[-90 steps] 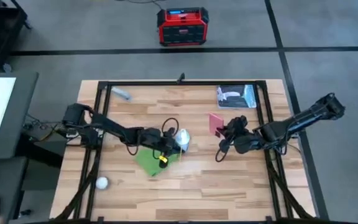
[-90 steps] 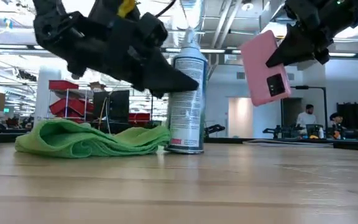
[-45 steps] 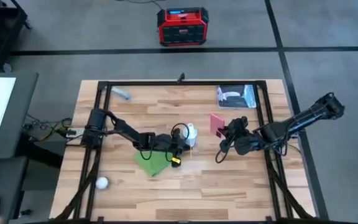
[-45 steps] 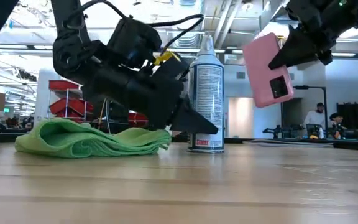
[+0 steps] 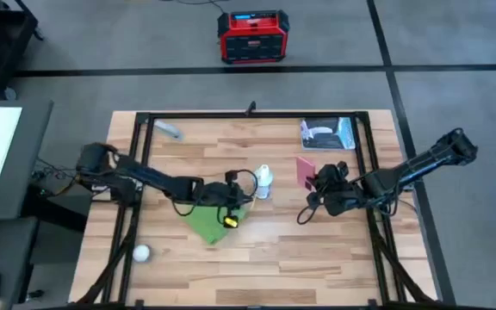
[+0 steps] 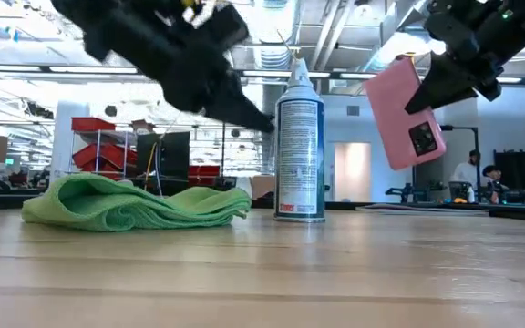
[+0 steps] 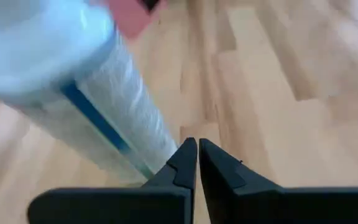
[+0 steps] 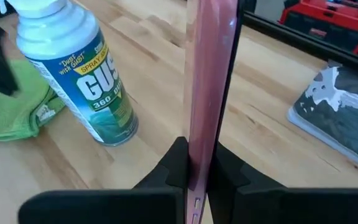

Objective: Apply microfiber cloth
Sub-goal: Spray the cellphone using the cleaning bottle

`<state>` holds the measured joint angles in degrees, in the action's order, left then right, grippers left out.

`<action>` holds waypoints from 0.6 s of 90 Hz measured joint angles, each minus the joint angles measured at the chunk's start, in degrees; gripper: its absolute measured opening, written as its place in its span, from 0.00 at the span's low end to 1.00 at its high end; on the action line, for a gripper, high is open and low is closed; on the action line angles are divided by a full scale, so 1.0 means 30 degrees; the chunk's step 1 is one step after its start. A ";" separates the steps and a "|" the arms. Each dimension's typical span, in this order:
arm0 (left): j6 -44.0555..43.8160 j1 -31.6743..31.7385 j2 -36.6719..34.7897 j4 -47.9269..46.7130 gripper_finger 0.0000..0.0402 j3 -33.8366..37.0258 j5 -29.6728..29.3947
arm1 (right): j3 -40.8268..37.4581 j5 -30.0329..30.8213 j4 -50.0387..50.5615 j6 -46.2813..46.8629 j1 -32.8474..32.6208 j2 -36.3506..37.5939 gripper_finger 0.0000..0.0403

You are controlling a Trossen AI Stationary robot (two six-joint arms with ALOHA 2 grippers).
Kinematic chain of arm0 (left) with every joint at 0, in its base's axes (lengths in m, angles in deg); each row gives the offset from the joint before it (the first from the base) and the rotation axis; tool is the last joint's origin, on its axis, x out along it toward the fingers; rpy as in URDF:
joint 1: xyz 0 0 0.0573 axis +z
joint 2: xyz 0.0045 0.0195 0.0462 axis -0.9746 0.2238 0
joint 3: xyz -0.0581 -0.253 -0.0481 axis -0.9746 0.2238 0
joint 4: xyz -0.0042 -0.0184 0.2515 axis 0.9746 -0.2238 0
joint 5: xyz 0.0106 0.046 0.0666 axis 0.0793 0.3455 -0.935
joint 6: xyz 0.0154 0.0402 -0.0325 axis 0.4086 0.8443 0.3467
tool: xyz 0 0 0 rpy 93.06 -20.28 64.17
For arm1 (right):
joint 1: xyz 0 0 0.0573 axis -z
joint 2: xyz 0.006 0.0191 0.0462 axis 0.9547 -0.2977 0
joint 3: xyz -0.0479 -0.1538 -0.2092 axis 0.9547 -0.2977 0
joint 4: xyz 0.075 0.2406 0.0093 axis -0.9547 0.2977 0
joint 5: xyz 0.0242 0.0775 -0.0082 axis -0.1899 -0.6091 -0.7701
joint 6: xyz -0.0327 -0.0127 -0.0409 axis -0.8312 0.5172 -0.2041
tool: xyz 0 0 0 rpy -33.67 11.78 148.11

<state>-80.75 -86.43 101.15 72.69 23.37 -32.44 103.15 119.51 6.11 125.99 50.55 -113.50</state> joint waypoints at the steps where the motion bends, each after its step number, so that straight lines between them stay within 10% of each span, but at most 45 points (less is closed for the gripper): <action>1: 0.0062 0.0005 -0.0103 -0.0050 0.00 0.0000 -0.0339 | 0.0000 0.0000 -0.0020 0.0000 0.0000 0.0000 0.03; 54: 0.3102 0.5785 -0.1906 -0.1934 0.00 0.0007 -0.0798 | -0.0015 -0.0396 -0.3417 0.2057 -0.4800 -0.2308 0.03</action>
<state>-71.45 -69.08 95.43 66.88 23.39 -34.84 103.10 118.32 -4.14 132.17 36.15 -120.43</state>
